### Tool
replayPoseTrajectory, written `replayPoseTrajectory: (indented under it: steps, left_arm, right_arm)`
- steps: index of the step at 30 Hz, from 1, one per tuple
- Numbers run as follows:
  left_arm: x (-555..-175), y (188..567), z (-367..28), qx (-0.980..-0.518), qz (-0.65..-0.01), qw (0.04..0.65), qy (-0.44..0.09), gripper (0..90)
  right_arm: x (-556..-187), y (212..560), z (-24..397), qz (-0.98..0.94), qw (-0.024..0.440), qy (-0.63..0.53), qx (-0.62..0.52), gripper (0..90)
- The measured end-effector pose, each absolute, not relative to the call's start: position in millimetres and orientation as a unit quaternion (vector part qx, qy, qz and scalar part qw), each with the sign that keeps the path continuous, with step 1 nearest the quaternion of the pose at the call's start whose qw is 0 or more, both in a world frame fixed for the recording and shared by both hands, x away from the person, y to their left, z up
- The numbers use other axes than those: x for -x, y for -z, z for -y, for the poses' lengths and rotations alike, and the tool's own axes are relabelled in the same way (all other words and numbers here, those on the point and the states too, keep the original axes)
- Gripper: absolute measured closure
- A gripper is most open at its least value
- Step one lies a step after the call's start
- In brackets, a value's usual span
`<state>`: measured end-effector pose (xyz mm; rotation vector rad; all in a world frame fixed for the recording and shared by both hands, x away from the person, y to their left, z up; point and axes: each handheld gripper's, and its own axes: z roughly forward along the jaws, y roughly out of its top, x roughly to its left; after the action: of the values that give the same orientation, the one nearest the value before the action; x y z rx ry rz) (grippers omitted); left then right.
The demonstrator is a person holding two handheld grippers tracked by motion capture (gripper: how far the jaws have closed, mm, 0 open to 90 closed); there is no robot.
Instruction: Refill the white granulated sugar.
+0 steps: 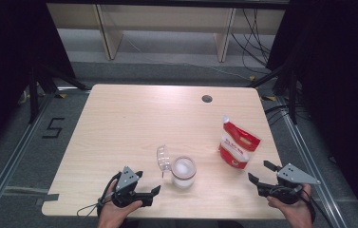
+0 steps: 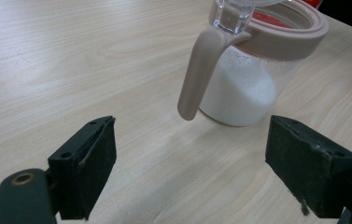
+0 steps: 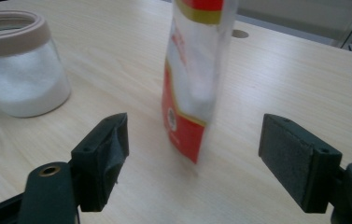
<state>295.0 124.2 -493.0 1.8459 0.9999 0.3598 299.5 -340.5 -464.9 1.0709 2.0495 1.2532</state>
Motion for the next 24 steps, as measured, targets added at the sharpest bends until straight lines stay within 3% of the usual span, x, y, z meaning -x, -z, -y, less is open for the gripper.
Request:
replayPoseTrajectory:
  steps: [5,24]
  left_arm:
    - [-295.9,492.9,-124.4,-0.765,-0.405,0.478,-0.150,16.0]
    - [-297.0,492.9,-124.9,-0.761,-0.409,0.480,-0.151,16.0]
  right_arm:
    - [-293.3,468.2,335.4,-0.758,0.231,-0.458,-0.402,15.8]
    - [-278.4,476.7,322.6,-0.789,0.218,-0.432,-0.378,15.9]
